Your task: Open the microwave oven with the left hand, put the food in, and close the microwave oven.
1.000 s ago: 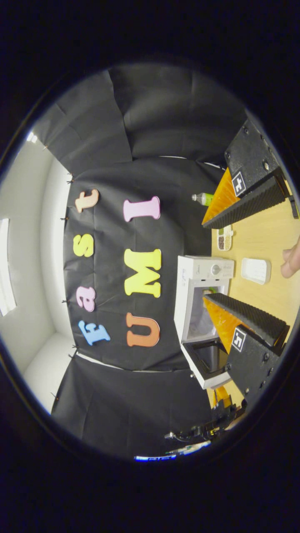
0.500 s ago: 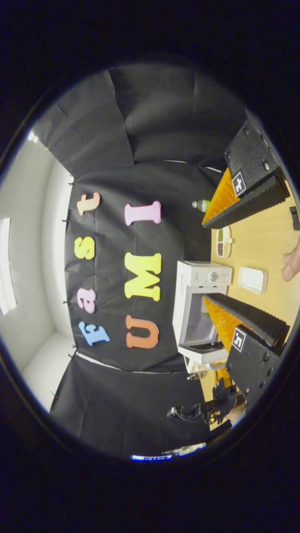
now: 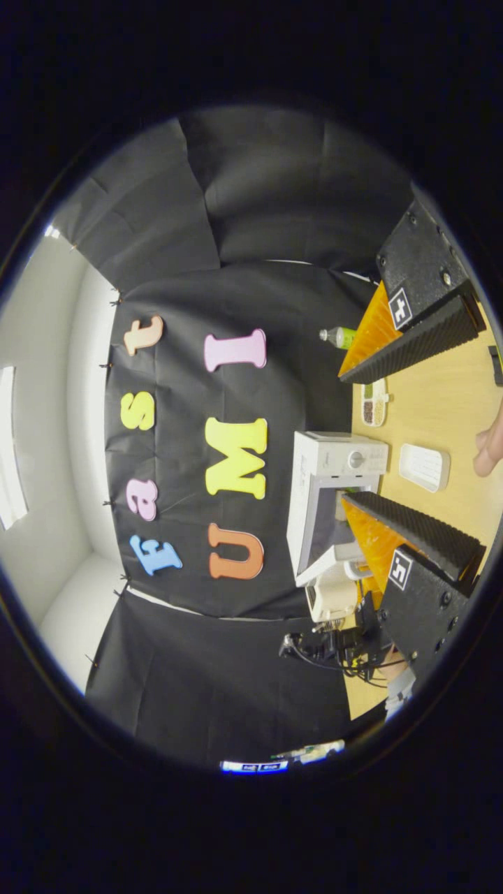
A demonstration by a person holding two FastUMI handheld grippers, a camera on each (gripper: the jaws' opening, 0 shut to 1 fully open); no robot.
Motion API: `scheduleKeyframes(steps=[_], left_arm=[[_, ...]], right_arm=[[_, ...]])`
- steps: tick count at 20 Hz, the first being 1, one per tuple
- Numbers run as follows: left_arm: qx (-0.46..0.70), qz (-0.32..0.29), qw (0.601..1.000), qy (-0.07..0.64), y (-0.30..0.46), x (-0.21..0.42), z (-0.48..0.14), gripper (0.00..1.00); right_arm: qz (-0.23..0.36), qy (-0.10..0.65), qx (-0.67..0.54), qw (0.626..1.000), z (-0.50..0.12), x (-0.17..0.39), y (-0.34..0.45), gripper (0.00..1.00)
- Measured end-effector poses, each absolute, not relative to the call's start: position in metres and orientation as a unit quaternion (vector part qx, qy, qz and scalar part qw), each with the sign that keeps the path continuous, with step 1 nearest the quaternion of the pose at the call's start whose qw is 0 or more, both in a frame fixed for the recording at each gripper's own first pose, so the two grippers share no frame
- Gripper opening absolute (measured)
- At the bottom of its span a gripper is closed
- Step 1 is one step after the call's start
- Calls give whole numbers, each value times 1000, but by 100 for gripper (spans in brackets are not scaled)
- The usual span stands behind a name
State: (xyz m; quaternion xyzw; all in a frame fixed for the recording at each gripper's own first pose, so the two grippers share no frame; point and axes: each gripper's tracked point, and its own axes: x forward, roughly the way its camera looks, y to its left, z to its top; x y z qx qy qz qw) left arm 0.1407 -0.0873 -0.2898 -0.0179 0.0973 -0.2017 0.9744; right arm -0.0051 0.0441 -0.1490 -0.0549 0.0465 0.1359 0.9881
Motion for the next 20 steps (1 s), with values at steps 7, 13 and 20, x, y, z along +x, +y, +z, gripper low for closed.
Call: scheduleKeyframes(steps=[7,13,20], left_arm=[[-9,-200,974,103,-125,184,-294,0],[-2,-193,976,97,-156,216,-284,0],[-5,-169,979,115,-170,267,-294,0]], right_arm=[[135,58,-58,987,-162,19,33,99],[137,67,-59,987,-170,38,24,99],[141,71,-50,986,-178,61,19,99]])
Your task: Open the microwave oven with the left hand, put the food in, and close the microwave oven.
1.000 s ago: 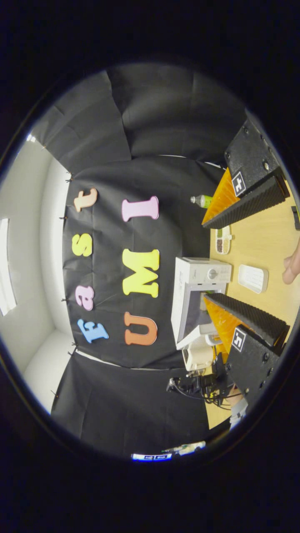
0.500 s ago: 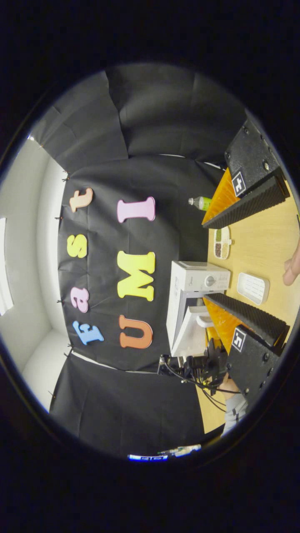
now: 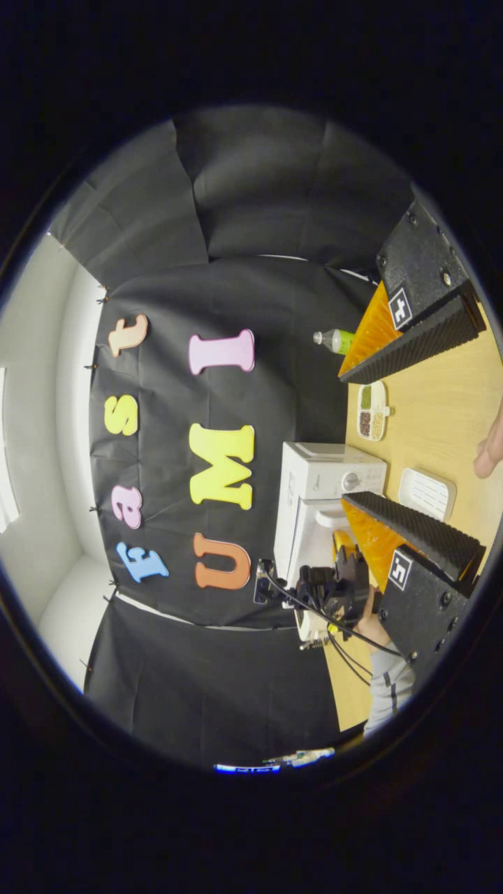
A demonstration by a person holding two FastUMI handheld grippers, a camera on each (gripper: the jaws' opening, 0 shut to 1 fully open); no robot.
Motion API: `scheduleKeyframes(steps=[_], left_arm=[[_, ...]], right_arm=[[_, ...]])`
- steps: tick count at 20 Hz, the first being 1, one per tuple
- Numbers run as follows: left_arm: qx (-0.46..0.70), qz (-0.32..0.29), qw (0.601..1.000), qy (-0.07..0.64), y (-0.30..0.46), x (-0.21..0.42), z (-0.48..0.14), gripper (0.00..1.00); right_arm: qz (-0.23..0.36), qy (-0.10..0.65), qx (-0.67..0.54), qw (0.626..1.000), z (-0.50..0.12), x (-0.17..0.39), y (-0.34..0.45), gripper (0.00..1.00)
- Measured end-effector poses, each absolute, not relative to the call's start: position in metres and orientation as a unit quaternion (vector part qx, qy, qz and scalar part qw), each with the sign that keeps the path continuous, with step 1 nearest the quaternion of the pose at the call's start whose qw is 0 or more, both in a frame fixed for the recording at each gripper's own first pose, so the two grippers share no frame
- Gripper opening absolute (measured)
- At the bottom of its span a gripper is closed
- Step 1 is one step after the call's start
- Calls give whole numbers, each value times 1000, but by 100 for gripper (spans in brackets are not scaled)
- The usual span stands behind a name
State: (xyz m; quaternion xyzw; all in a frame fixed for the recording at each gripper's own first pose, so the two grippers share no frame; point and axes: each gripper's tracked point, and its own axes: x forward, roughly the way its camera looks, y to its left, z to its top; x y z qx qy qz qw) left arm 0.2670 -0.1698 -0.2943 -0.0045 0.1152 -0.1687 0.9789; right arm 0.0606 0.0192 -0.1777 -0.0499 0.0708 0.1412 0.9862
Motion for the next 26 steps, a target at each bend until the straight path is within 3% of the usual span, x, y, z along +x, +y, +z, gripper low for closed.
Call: scheduleKeyframes(steps=[6,7,8,11,12,13,14,15,16,17,18,19,20,21,23,24,25,26], left_arm=[[-23,-171,979,109,-171,274,-293,0],[-20,-172,979,111,-172,273,-295,0],[-14,-167,980,111,-169,274,-295,0],[4,-157,981,114,-162,263,-292,1],[4,-157,981,112,-161,255,-288,2],[3,-155,982,111,-158,248,-282,6],[1,-149,983,111,-155,239,-277,12],[-3,-144,983,113,-150,229,-271,7],[-8,-136,984,119,-146,218,-267,32],[-10,-133,984,122,-144,207,-261,42],[-6,-124,985,124,-137,194,-255,57],[2,-120,985,120,-131,184,-247,61],[8,-117,986,117,-127,172,-238,71],[14,-111,987,118,-120,159,-231,68],[31,-79,990,112,-98,139,-211,98],[26,-76,990,114,-93,126,-202,96],[16,-75,990,117,-90,114,-191,87],[7,-70,991,117,-83,100,-179,96]], right_arm=[[140,91,-29,986,-193,69,16,99],[136,95,-28,986,-195,70,14,92],[134,97,-27,986,-194,68,13,92],[130,92,-31,987,-189,61,14,92],[129,91,-32,987,-186,58,15,99],[128,89,-33,987,-184,54,15,99],[126,88,-33,988,-182,52,16,92],[126,88,-32,988,-180,49,19,99],[127,89,-31,987,-177,46,21,92],[128,87,-29,988,-173,43,24,99],[127,86,-28,988,-170,38,25,99],[128,84,-27,988,-167,34,27,92],[128,83,-27,988,-165,30,29,99],[128,81,-28,988,-162,25,30,99],[123,77,-24,989,-153,16,30,99],[123,76,-21,989,-150,11,31,92],[123,74,-16,990,-143,5,32,99],[120,72,-11,990,-137,0,30,99]])
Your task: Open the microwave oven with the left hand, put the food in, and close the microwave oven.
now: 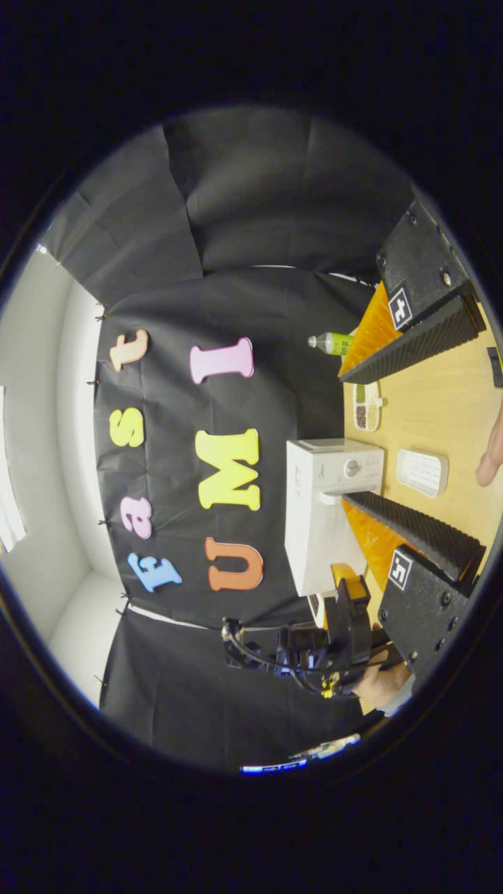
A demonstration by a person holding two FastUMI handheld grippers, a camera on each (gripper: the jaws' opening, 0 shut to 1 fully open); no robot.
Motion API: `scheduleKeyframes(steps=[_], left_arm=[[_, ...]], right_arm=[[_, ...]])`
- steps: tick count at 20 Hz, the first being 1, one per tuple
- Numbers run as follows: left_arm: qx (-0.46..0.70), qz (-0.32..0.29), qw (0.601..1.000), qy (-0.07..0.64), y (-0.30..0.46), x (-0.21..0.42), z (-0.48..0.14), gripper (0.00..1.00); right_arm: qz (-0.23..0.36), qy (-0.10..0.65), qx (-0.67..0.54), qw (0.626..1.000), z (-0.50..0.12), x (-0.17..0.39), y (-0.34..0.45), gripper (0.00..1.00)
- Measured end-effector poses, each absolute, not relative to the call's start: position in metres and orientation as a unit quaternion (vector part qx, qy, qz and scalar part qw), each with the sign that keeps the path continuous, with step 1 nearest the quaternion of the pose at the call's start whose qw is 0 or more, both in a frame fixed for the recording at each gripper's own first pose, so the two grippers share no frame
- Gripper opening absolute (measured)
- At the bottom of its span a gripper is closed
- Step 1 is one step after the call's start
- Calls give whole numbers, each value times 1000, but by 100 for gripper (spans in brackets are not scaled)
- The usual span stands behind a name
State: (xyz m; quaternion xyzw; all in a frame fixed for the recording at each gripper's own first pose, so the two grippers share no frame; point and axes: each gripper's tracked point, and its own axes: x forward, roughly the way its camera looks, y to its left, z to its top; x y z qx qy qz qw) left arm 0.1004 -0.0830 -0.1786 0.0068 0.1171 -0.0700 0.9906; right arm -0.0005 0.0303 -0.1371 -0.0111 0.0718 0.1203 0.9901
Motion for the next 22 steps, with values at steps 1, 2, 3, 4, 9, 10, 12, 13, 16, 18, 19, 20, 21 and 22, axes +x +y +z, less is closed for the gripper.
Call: scheduleKeyframes(steps=[1,2,3,4,9,10,12,13,16,18,19,20,21,22], left_arm=[[3,-62,992,114,-76,88,-165,96],[3,-51,993,103,-64,80,-149,96],[-2,-45,995,93,-56,70,-136,96],[-5,-41,996,81,-52,58,-120,96],[9,-48,999,22,-41,-13,-49,96],[13,-50,999,7,-40,-27,-35,96],[7,-53,999,-10,-39,-49,-18,95],[0,-56,998,-16,-39,-57,-11,95],[-6,-54,998,-36,-30,-77,1,95],[-6,-46,998,-30,-25,-81,-7,95],[-12,-49,998,-22,-27,-83,-13,95],[-17,-54,998,-14,-30,-82,-19,95],[-18,-61,998,-5,-35,-85,-25,95],[-15,-59,998,2,-33,-83,-32,95]], right_arm=[[117,69,-5,991,-130,-6,29,99],[116,65,1,991,-123,-11,29,99],[115,62,6,991,-117,-16,29,98],[109,55,9,992,-111,-20,26,99],[106,29,2,994,-77,-45,31,98],[106,21,0,994,-70,-50,32,92],[108,9,-1,994,-57,-58,37,98],[113,2,0,994,-49,-62,41,98],[122,-25,-1,992,-28,-69,48,98],[106,-37,-18,994,-23,-63,44,98],[98,-34,-24,994,-26,-60,42,98],[99,-30,-25,994,-30,-61,47,98],[105,-26,-20,994,-34,-62,51,98],[112,-20,-17,993,-39,-60,54,98]])
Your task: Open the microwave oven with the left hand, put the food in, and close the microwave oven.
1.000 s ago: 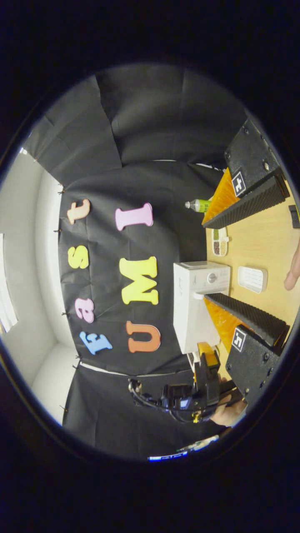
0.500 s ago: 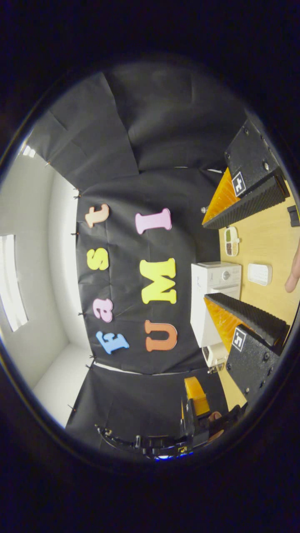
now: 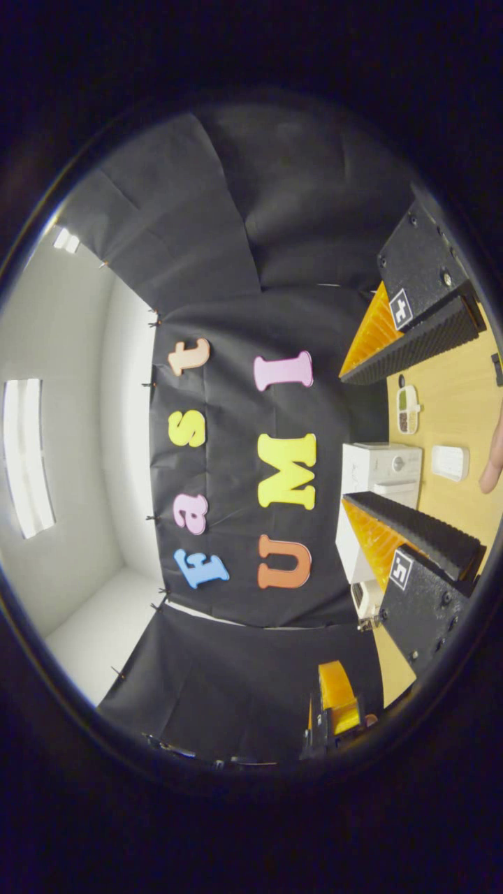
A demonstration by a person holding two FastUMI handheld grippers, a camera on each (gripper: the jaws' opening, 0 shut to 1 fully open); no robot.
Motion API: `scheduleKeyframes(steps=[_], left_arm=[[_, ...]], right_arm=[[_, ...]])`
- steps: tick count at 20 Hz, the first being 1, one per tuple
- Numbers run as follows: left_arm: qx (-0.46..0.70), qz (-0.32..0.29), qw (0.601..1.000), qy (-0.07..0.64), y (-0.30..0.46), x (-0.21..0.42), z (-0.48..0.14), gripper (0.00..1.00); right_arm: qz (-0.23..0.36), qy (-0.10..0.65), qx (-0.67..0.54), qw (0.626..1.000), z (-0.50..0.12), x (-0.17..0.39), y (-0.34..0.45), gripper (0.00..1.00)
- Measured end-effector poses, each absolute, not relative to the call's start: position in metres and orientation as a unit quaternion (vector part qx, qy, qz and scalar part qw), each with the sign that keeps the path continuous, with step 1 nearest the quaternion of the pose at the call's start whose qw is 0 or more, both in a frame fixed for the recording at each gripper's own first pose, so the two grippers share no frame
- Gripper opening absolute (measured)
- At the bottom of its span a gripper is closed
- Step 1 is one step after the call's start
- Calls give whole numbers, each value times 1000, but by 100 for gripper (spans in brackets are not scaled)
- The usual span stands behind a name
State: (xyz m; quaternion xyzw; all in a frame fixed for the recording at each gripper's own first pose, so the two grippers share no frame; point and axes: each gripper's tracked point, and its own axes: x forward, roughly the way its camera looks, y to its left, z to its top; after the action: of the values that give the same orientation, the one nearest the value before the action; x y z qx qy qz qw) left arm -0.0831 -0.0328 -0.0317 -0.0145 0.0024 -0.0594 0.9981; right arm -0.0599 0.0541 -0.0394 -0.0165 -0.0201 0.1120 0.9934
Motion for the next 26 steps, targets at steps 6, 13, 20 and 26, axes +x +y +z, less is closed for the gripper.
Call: scheduleKeyframes(steps=[6,13,20,26], left_arm=[[2,-42,999,5,-27,-80,-33,95],[5,-43,999,-14,-28,-87,-24,95],[-6,-35,999,-16,-25,-84,-25,96],[-9,-28,999,-19,-17,-91,-26,95]], right_arm=[[103,-3,-19,994,-51,-52,45,98],[91,-10,-16,996,-51,-51,41,98],[89,-4,-4,996,-58,-51,31,98],[86,-15,-3,996,-53,-54,31,98]])
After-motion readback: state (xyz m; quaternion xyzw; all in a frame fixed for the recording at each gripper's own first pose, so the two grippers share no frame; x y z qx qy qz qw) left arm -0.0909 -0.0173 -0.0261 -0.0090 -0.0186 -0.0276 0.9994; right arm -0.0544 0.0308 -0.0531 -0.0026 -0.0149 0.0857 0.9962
